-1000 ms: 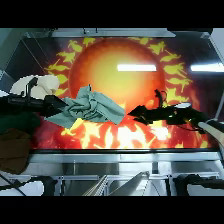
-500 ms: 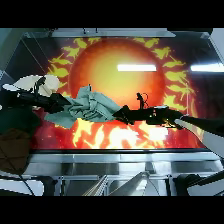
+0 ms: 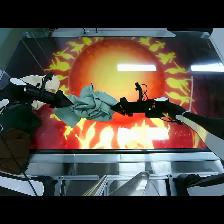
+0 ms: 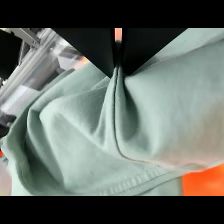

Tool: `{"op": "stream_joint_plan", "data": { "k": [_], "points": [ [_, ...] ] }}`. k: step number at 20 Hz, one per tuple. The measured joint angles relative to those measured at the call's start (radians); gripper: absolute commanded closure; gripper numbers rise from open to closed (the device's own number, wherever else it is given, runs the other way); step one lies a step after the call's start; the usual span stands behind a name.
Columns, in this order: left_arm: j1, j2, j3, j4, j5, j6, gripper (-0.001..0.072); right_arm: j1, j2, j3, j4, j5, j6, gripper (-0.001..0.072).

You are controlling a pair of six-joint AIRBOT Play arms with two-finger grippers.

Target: Fold the shirts.

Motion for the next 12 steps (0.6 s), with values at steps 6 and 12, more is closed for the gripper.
{"op": "stream_joint_plan", "data": {
  "k": [6, 12],
  "points": [
    [-0.009, 0.164, 0.002, -0.158, -0.13, 0.008, 0.0689, -0.054, 0.326, 0.005, -0.219, 0.003, 0.064, 0.0693],
    [0.069, 0.651, 0.023, -0.69, -0.241, 0.039, 0.0678, -0.129, 0.935, 0.109, -0.371, -0.069, 0.064, 0.0694]
  ]
}}
